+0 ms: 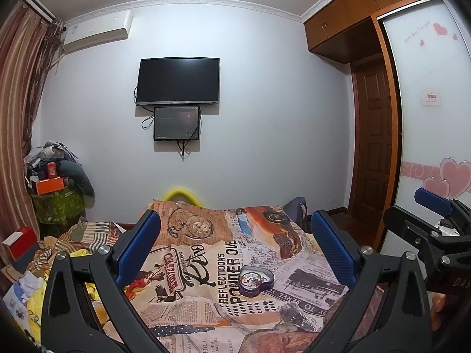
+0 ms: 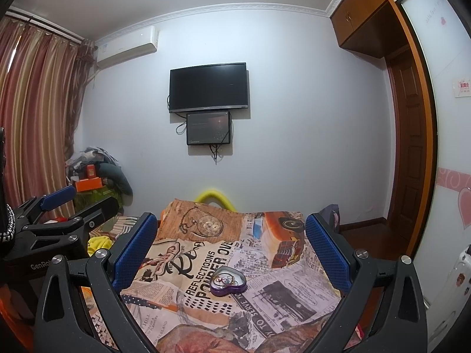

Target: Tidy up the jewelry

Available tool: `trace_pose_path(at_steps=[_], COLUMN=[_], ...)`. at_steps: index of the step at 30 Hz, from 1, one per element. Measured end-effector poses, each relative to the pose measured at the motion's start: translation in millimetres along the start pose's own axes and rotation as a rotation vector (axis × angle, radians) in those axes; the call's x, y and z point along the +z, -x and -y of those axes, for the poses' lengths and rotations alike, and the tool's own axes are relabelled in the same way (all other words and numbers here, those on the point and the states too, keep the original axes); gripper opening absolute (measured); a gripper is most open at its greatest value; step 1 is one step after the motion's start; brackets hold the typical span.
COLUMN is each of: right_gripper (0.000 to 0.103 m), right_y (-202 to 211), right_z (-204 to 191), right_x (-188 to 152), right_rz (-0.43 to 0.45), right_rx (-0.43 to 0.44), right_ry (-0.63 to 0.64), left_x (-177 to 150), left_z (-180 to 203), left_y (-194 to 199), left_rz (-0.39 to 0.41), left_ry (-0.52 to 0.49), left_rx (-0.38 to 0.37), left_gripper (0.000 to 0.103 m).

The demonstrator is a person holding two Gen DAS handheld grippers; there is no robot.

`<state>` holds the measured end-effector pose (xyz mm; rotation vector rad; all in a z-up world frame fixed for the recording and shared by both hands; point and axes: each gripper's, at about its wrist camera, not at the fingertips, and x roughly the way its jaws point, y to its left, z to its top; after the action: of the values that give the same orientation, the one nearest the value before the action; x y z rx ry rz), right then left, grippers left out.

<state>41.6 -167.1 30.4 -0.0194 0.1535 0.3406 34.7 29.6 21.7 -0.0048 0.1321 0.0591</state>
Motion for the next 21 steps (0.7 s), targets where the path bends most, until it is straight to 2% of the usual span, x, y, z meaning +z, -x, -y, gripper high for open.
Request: trace_pose_path(at_steps=[21], right_gripper=[0.100], right_y=[-0.6], right_z=[1.7], right_x=[-1.3], right_rz=[0.000], right_rx=[0.000], right_ry=[-0.003], left_x=[-1.8], left_z=[3.1], left_y=[-1.4], left_rz=[-0.020], left_ry=[-0.009], left_rx=[-0.030], left_gripper=[0.103])
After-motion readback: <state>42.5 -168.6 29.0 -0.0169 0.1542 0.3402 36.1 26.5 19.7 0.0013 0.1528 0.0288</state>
